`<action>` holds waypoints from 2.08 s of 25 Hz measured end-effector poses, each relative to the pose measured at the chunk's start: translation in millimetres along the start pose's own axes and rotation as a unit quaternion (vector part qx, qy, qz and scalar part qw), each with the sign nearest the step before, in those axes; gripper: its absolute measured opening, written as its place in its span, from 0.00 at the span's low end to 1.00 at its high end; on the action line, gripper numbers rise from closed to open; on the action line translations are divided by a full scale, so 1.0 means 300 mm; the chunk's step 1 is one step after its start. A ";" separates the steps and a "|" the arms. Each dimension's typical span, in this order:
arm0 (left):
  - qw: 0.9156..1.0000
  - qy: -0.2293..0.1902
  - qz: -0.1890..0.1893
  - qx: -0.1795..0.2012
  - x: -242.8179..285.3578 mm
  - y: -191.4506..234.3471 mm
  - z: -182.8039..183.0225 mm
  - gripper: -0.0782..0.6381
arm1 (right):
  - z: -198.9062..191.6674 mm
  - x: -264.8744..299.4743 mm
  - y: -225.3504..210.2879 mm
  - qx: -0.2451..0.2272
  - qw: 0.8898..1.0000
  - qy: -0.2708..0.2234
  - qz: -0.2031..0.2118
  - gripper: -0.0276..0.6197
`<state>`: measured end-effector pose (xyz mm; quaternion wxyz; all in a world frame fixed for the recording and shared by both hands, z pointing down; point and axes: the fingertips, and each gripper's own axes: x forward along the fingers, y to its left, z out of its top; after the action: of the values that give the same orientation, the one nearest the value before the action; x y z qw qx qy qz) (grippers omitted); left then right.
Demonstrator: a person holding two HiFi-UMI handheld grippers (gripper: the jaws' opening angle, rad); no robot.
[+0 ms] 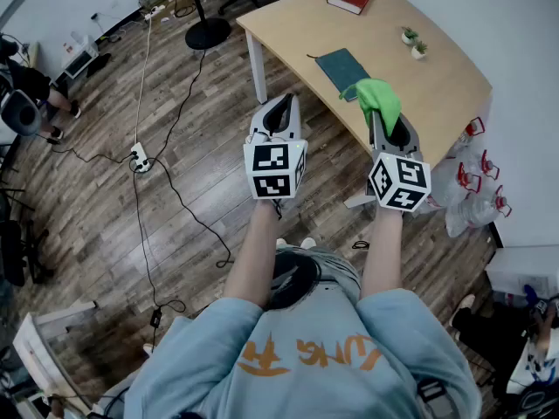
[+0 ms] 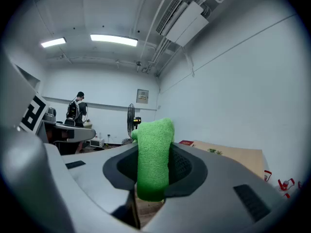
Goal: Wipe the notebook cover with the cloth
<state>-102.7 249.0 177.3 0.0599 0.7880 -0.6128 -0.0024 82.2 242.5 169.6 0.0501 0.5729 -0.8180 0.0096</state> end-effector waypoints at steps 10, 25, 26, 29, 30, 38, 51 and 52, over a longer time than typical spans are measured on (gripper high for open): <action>1.000 -0.008 -0.005 0.025 -0.007 0.070 0.048 0.14 | 0.073 0.033 0.059 -0.035 0.999 -0.020 -0.033 0.20; 1.000 -0.010 0.017 -0.021 -0.040 0.240 0.009 0.13 | 0.109 0.057 0.126 -0.057 0.996 -0.022 -0.058 0.20; 1.000 -0.011 0.016 -0.020 -0.037 0.243 0.014 0.14 | 0.109 0.063 0.133 -0.059 0.996 -0.021 -0.057 0.20; 1.000 -0.009 0.006 -0.013 -0.004 0.229 0.014 0.14 | 0.104 0.092 0.122 -0.062 0.996 -0.016 -0.059 0.20; 1.000 -0.005 0.002 -0.013 0.012 0.219 0.003 0.14 | 0.097 0.098 0.107 -0.062 0.996 -0.012 -0.062 0.20; 1.000 0.019 -0.008 -0.009 0.195 0.218 -0.067 0.13 | 0.004 0.252 -0.027 -0.040 0.996 0.010 -0.075 0.21; 0.995 0.085 -0.007 -0.053 0.742 0.287 -0.247 0.14 | -0.185 0.817 -0.203 -0.016 0.997 0.078 -0.023 0.21; 0.994 0.093 -0.004 -0.054 0.787 0.298 -0.263 0.14 | -0.197 0.862 -0.216 -0.015 0.996 0.081 -0.014 0.21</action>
<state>-124.2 6.4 280.9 0.1591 0.7827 -0.6005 0.0374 59.8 -17.7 249.8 0.1254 0.5809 -0.8031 0.0427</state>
